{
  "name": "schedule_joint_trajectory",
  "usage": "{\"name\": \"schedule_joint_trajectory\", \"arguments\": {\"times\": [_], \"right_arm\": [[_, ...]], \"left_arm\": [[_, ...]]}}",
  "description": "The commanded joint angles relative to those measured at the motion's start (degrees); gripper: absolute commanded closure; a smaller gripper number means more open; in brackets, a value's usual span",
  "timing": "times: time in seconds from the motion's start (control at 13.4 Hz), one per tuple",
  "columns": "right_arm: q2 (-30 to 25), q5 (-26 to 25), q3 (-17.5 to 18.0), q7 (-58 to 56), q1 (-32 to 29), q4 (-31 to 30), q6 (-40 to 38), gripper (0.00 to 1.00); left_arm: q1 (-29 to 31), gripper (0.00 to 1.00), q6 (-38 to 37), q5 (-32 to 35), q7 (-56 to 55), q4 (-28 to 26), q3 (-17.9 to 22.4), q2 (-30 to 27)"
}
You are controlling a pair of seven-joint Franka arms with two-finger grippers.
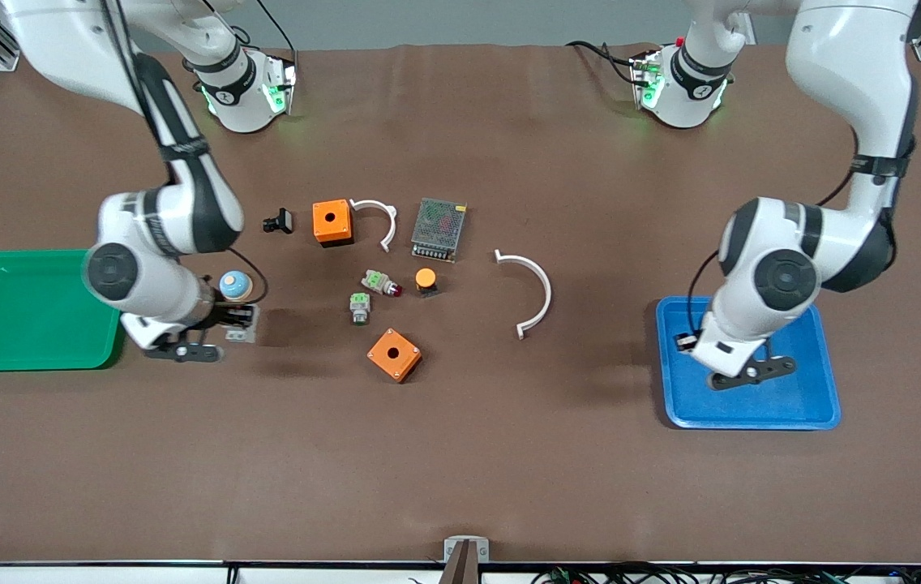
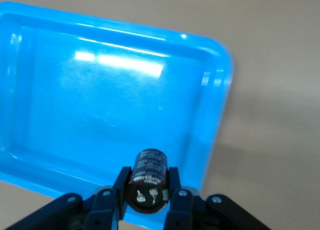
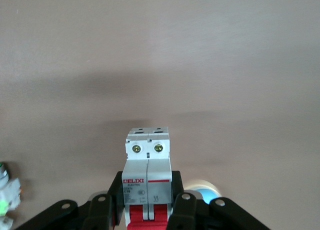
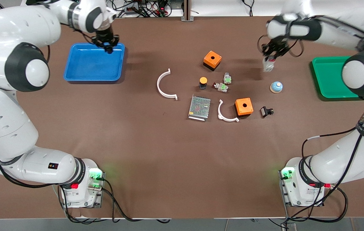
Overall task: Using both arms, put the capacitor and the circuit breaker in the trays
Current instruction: 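Carry the breaker to the green tray while the left gripper lowers the capacitor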
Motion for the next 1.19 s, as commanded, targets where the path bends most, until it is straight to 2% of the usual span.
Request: {"name": "schedule_joint_trajectory", "arguments": {"times": [0.0, 0.37, 0.6, 0.75, 0.82, 1.12], "right_arm": [[-2.4, -1.3, 0.7, -6.2, -7.9, 5.8, -10.5, 0.86], [-0.7, -4.8, 0.8, -26.8, -25.3, 9.1, -11.2, 0.85], [2.2, -5.3, 0.7, -35.8, -32.3, 9.5, -6.4, 0.86], [4.7, -5.6, 0.7, -39.7, -35.5, 9.4, -3.0, 0.86], [6.0, -5.6, 0.7, -40.2, -36.9, 9.3, -1.6, 0.85], [9.1, -5.6, 0.7, -41.2, -38.9, 8.0, 0.6, 0.84]], "left_arm": [[5.3, 1.0, 3.6, 1.0, 7.2, -3.7, -0.8, -0.7], [13.4, 0.99, 10.0, 1.4, 26.2, -3.1, -0.7, 3.2], [15.2, 0.98, 10.9, 1.4, 33.1, -1.8, -0.7, 5.8], [16.9, 0.96, 11.2, 1.2, 39.0, 0.1, -0.8, 7.8], [17.0, 0.91, 11.2, 0.9, 41.5, 1.1, -0.7, 8.7], [18.1, 0.89, 11.2, 0.7, 46.2, 2.6, -0.8, 10.6]]}}
